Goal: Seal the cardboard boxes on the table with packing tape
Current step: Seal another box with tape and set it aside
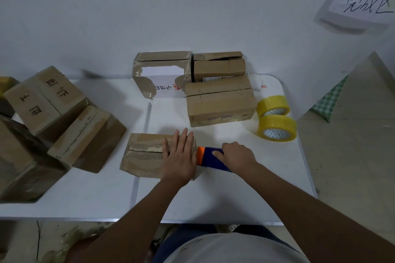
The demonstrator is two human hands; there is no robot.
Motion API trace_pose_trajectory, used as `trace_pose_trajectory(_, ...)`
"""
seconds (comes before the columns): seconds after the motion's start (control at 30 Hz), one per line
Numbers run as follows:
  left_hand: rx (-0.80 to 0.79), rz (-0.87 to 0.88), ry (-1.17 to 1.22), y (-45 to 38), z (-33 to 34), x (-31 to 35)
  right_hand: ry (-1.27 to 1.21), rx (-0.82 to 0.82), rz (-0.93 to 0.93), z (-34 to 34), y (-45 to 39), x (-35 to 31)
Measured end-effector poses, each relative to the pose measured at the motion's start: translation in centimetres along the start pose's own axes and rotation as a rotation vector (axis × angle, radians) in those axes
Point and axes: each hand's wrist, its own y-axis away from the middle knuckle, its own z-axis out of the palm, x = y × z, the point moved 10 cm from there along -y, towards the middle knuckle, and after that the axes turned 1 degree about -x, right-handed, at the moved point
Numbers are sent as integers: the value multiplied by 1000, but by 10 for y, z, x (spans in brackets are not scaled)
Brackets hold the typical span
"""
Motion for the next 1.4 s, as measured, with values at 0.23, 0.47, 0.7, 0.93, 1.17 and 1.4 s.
trace_pose_trajectory(0.23, -73, 234, -27, 10, 2, 10, -93, 95, 128, -15, -10, 41)
trace_pose_trajectory(0.47, -61, 391, -24, 29, -19, -17, -309, 26, 7, 31, -12, 2)
trace_pose_trajectory(0.7, -78, 153, 98, 59, -5, -62, -860, 103, -188, 32, 28, -49)
trace_pose_trajectory(0.93, -135, 198, 59, 59, 2, -58, -884, -191, -173, 74, 15, -106)
trace_pose_trajectory(1.17, -142, 213, 98, 56, 4, -64, -711, -187, -98, 94, 0, -101)
trace_pose_trajectory(1.4, -99, 413, 19, 44, -3, -93, -799, -186, 15, 87, 13, -94)
